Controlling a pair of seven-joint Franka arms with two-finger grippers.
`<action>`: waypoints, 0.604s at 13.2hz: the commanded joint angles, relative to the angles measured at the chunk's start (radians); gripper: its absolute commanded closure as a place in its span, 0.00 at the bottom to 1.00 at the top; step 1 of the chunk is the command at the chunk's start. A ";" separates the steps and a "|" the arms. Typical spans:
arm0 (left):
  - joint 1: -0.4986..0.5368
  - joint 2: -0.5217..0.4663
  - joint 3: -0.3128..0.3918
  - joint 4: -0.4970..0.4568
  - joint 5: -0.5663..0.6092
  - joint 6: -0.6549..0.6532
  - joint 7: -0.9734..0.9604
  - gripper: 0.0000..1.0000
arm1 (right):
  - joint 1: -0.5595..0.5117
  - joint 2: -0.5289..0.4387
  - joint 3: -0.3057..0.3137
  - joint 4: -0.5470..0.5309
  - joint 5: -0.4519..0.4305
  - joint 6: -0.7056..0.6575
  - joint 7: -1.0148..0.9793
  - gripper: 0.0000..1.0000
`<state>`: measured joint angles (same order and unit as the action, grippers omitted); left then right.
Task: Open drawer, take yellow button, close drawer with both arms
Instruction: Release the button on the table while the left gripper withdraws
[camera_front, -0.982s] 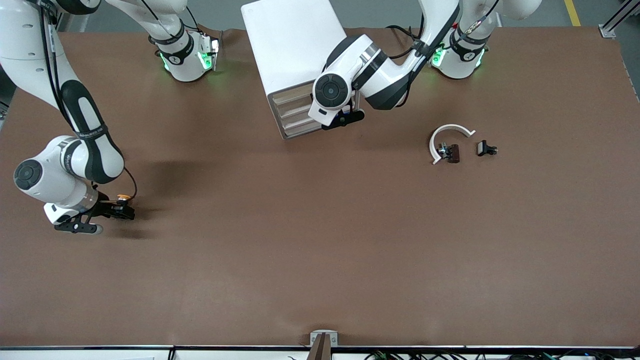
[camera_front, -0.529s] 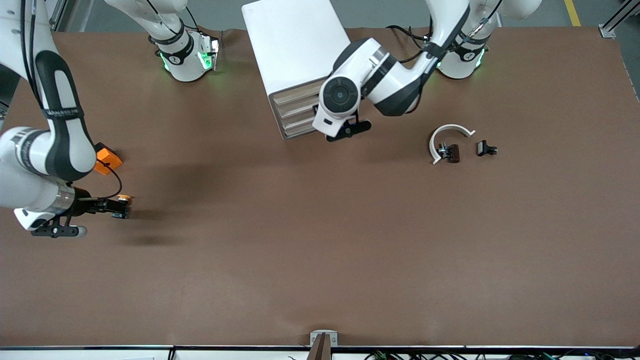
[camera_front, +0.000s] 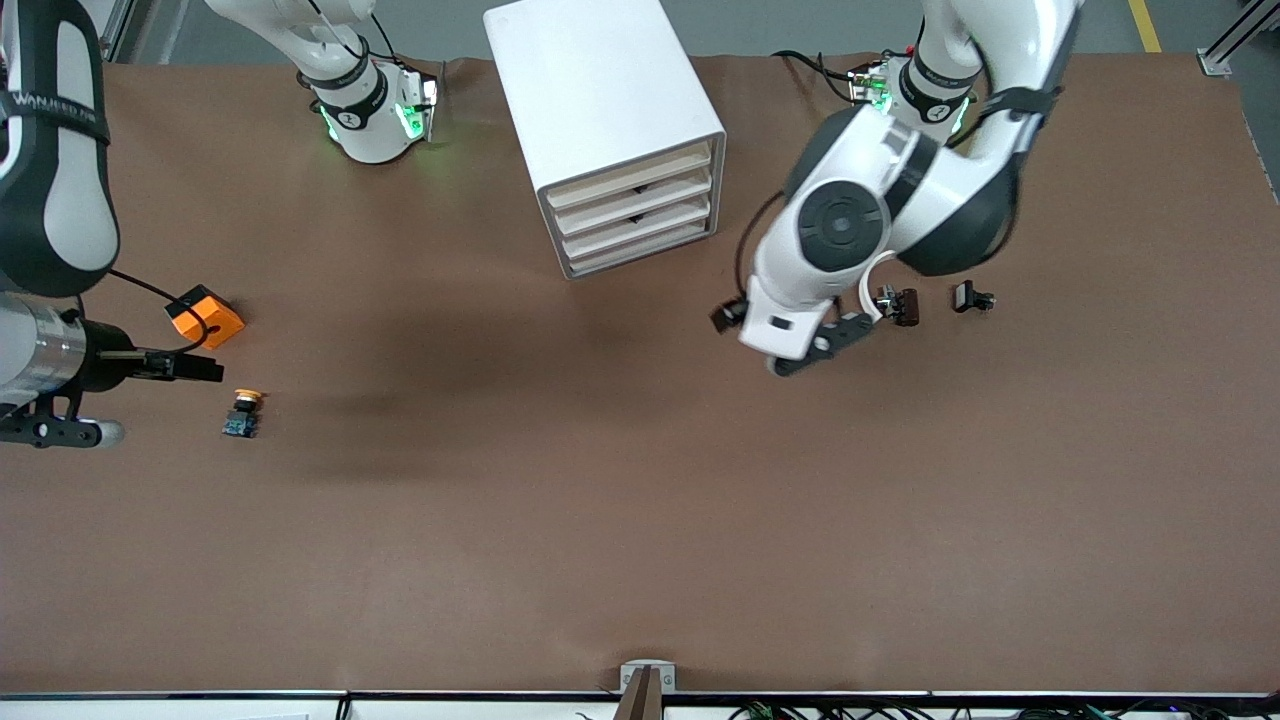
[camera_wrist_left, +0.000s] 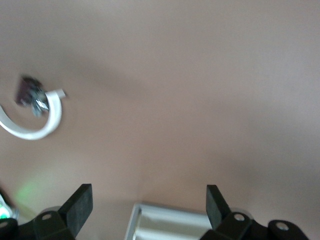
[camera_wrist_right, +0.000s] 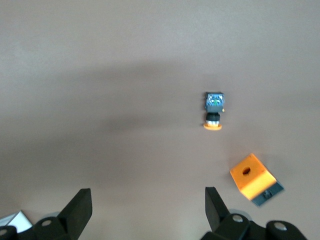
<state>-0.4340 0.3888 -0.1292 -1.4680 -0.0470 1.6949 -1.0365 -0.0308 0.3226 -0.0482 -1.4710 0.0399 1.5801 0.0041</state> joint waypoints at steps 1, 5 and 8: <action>0.079 -0.051 -0.007 0.018 0.085 -0.020 0.015 0.00 | 0.019 0.015 -0.005 0.099 -0.026 -0.104 0.028 0.00; 0.248 -0.145 -0.009 0.018 0.087 -0.049 0.146 0.00 | 0.014 0.004 -0.010 0.197 -0.028 -0.193 0.025 0.00; 0.363 -0.176 -0.010 0.021 0.087 -0.050 0.291 0.00 | 0.006 0.004 -0.013 0.241 -0.026 -0.265 0.024 0.00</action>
<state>-0.1229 0.2370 -0.1264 -1.4400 0.0244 1.6586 -0.8105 -0.0176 0.3199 -0.0629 -1.2687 0.0225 1.3568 0.0157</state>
